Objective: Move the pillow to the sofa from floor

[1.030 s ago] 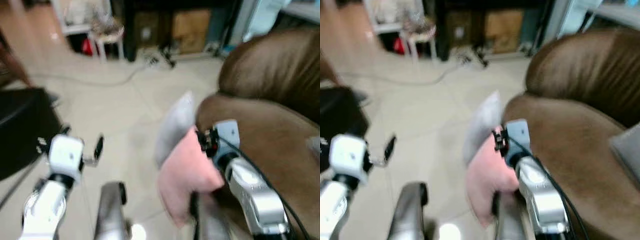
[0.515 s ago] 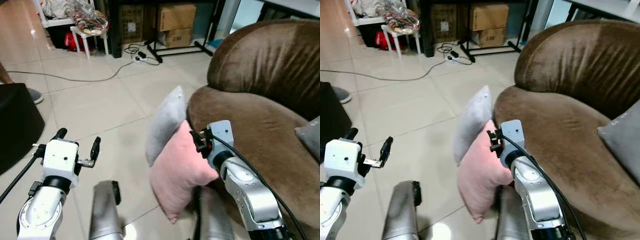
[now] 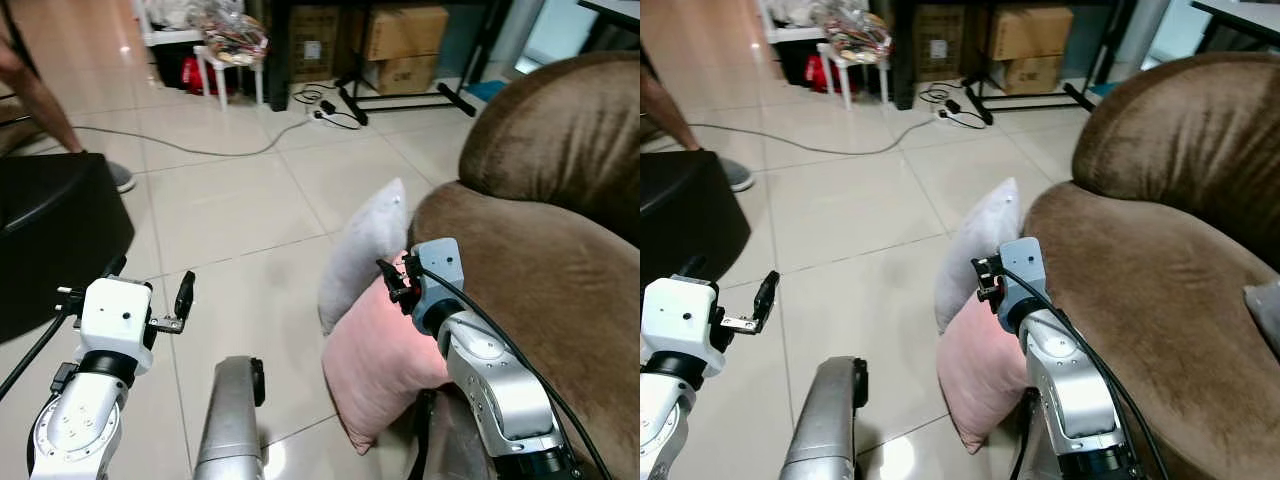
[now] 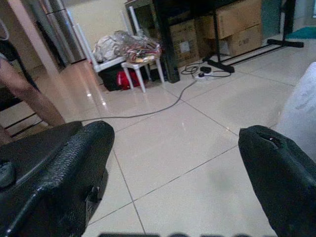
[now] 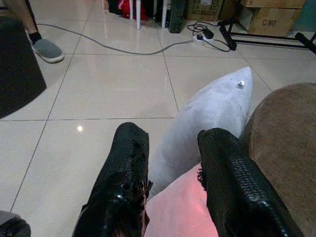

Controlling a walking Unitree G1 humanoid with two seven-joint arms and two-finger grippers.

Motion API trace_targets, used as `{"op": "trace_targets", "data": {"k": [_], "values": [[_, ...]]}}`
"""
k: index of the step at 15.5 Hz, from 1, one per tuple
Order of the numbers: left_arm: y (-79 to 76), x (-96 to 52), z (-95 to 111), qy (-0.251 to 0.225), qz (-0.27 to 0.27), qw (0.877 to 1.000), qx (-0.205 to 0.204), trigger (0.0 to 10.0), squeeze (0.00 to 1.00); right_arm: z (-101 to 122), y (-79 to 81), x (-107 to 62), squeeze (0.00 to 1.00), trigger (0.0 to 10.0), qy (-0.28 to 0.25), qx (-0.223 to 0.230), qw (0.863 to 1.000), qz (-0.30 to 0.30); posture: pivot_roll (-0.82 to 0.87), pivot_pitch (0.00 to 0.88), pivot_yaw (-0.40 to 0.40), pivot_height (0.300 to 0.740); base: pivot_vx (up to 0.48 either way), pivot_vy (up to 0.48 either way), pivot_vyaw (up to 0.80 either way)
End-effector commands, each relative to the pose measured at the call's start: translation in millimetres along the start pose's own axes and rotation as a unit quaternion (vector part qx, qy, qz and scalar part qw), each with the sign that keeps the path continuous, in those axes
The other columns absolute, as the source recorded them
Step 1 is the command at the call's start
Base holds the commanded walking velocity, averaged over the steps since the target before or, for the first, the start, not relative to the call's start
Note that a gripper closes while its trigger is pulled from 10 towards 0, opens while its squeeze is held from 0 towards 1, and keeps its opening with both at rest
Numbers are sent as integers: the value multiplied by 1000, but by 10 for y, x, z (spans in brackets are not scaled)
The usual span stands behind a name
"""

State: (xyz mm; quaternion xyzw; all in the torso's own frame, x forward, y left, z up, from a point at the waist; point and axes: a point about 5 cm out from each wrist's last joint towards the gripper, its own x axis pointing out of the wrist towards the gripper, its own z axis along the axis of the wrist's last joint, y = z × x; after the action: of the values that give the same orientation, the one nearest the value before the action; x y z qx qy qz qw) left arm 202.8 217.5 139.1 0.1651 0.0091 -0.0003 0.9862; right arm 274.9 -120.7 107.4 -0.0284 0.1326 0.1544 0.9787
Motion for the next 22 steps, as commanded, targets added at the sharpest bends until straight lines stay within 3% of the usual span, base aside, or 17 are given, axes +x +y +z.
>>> {"op": "trace_targets", "data": {"k": [1,6,9,10,11,13,15,17,20,22], "values": [[-19,15,18,-3,-3,1000,4,10000,0,-19,-8,-3,0,10000,5,14,1000,11,18,0,-67,477,0,0,0],[-28,15,-3,3,-8,1000,8,10000,0,-99,8,137,0,10000,32,-3,999,29,15,0,-65,432,0,0,0],[-23,33,-11,4,-20,1000,16,10000,0,-208,108,406,0,10000,57,-12,998,37,15,0,-72,402,0,0,0],[-18,49,-11,5,-27,999,18,10000,0,-235,137,516,204,10000,66,-13,997,31,18,0,-72,402,0,0,0],[-20,52,-14,7,-32,999,18,10000,0,-242,134,556,1000,10000,69,-5,997,25,24,0,-76,402,0,0,0],[-67,40,-40,22,-93,995,15,10000,0,-226,51,724,1000,10000,69,36,997,-12,35,0,-89,402,0,0,0],[-148,-47,-77,42,-174,984,10,10000,0,-278,-92,780,1000,10000,97,15,993,-58,52,15,-99,402,0,0,0],[-183,-118,-86,51,-213,976,11,10000,0,-298,-205,799,1000,10000,104,1,990,-94,60,30,-98,402,0,0,0],[-164,-253,-71,62,-226,972,12,10000,0,-316,-430,775,1000,10000,112,-12,981,-160,79,63,-82,402,0,0,0],[-159,-306,-62,68,-240,968,11,10000,0,-352,-456,767,1000,10000,126,-8,979,-163,82,70,-71,402,0,0,0]]}}
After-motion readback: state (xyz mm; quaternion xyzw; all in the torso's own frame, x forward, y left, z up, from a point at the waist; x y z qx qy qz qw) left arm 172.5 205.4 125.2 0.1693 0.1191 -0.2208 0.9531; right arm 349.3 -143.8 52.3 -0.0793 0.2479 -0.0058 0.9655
